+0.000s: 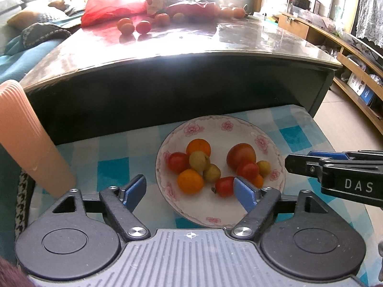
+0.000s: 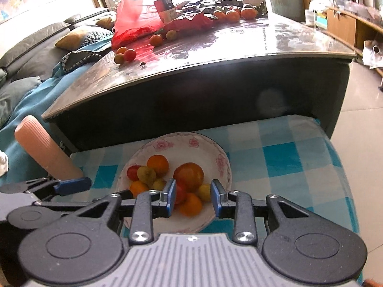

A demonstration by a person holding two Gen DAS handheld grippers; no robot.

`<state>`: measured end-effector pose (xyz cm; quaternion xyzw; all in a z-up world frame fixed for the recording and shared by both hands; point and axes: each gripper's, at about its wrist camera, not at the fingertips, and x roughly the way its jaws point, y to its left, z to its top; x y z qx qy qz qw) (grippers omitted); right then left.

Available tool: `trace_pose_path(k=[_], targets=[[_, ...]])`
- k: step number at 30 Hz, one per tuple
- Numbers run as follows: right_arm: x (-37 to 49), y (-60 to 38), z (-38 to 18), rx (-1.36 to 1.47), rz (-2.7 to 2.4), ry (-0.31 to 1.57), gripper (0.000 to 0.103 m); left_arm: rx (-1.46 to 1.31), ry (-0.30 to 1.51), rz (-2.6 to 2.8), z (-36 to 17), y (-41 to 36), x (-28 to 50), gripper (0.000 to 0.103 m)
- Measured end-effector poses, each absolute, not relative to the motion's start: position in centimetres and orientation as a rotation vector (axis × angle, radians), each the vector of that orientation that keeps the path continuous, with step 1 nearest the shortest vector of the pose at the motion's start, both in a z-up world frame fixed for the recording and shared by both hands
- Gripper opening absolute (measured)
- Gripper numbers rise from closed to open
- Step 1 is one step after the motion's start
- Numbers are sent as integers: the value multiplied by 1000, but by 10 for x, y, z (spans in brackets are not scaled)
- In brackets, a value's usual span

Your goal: Organize fruits

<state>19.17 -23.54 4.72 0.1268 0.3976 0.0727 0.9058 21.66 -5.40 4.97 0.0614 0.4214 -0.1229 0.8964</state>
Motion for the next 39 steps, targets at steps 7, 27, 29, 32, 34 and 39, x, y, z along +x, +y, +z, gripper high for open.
trace_pose_path(k=[7, 27, 29, 32, 34, 39], targets=[[171, -239, 51, 248, 127, 820, 50, 137, 881, -243, 50, -55, 201, 90], [119, -247, 61, 268, 63, 799, 55, 108, 851, -183, 56, -52, 156, 103], [112, -246, 61, 266, 67, 800, 55, 102, 848, -173, 56, -49, 150, 103], [101, -244, 61, 263, 69, 802, 56, 74, 852, -165, 56, -43, 140, 103], [94, -245, 60, 265, 66, 804, 56, 64, 857, -160, 55, -41, 134, 103], [74, -245, 57, 276, 62, 815, 56, 99, 874, -147, 48, -41, 114, 103]])
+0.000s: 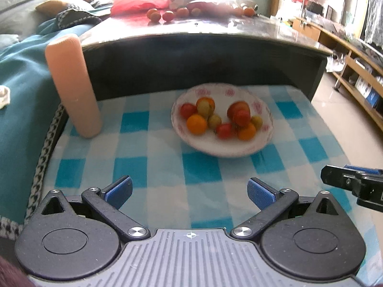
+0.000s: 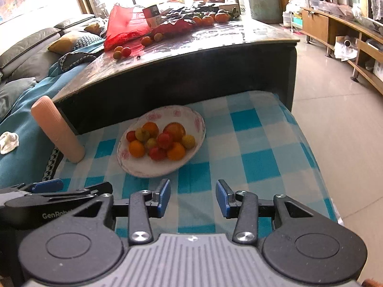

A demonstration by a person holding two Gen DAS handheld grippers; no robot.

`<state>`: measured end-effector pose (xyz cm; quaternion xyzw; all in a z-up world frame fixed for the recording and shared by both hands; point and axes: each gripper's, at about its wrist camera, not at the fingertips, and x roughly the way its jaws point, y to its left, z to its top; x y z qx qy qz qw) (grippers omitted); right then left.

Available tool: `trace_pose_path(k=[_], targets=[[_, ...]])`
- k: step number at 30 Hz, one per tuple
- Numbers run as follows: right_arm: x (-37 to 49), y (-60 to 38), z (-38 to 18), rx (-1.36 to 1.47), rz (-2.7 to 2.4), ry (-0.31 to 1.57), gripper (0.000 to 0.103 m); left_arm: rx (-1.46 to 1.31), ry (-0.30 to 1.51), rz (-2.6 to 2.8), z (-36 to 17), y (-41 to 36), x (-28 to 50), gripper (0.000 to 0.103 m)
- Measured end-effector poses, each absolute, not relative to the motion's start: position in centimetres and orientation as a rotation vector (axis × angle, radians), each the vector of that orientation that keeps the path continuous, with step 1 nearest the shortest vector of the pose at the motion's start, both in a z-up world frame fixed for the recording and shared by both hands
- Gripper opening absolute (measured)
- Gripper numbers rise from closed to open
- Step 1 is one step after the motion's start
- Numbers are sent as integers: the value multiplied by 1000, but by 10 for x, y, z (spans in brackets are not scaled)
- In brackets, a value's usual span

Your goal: Organize fruits

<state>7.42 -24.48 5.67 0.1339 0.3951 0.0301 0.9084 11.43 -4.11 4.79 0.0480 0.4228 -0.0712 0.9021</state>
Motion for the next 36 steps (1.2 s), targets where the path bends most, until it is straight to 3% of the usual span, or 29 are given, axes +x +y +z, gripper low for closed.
trace_pose_path(k=[36], targets=[[-48, -211, 44, 258, 100, 866, 56, 140, 854, -110, 54, -28, 1, 103]])
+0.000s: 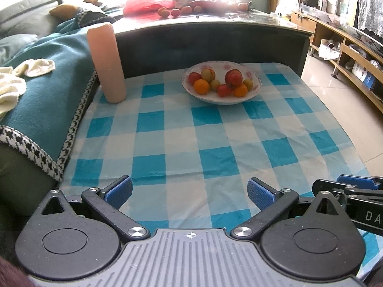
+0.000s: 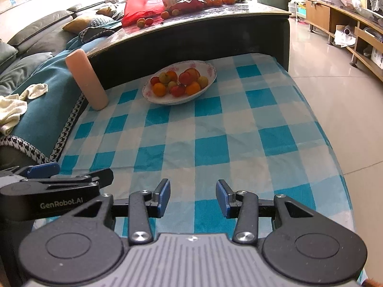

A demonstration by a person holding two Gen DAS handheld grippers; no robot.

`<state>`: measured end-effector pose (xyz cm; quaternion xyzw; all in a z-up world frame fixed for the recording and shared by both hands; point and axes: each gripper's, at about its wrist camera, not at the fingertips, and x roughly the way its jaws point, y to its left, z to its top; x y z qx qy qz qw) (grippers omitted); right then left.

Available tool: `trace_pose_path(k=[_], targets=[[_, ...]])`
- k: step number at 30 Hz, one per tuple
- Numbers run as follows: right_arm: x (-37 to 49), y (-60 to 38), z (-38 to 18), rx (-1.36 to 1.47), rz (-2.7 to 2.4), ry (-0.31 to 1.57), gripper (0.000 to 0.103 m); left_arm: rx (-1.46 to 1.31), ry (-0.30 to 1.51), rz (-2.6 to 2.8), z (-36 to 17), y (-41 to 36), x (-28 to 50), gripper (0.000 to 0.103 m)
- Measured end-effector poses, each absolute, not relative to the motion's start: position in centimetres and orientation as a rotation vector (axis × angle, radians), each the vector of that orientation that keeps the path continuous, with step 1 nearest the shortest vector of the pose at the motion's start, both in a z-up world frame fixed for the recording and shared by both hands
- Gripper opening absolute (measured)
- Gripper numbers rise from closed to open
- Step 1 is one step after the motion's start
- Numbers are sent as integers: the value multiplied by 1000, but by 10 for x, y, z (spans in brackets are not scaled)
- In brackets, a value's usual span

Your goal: Organize fruits

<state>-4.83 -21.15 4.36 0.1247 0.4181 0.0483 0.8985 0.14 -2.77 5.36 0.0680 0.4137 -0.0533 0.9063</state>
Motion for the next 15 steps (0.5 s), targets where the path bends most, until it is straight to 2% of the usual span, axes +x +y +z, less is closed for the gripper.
trace_pose_path(k=[15], targets=[[-58, -202, 39, 242, 113, 879, 56, 128, 859, -119, 51, -29, -13, 103]])
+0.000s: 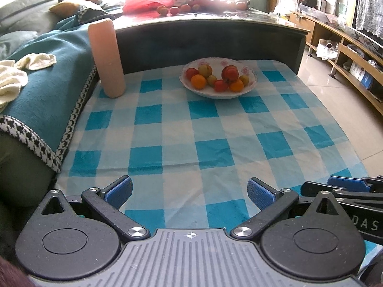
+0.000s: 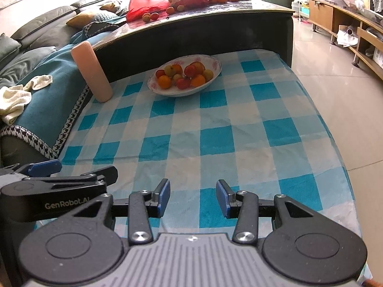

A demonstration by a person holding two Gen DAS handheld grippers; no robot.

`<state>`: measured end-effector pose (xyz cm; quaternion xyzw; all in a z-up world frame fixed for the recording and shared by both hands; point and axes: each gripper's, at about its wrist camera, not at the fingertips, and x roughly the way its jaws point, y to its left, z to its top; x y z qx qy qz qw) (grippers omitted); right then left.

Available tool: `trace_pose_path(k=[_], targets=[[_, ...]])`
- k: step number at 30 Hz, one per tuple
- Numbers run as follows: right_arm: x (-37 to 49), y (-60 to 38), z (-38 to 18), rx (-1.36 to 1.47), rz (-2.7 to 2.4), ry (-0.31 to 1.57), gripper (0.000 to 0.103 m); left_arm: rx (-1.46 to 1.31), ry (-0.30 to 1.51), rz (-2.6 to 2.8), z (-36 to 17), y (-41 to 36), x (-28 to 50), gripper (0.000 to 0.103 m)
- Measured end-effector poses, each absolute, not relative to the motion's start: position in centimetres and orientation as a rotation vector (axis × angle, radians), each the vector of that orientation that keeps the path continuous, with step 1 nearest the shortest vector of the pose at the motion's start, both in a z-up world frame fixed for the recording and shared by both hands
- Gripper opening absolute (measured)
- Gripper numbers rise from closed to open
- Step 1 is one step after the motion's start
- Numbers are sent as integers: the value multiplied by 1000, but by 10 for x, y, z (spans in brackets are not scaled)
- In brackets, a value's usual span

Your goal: Organize fruits

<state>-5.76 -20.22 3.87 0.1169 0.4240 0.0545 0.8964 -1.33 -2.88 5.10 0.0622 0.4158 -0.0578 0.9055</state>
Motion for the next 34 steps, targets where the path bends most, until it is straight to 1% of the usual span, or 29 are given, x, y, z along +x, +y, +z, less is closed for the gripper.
trace_pose_path(k=[34], targets=[[-64, -194, 37, 235, 129, 883, 57, 136, 853, -119, 49, -23, -21, 103]])
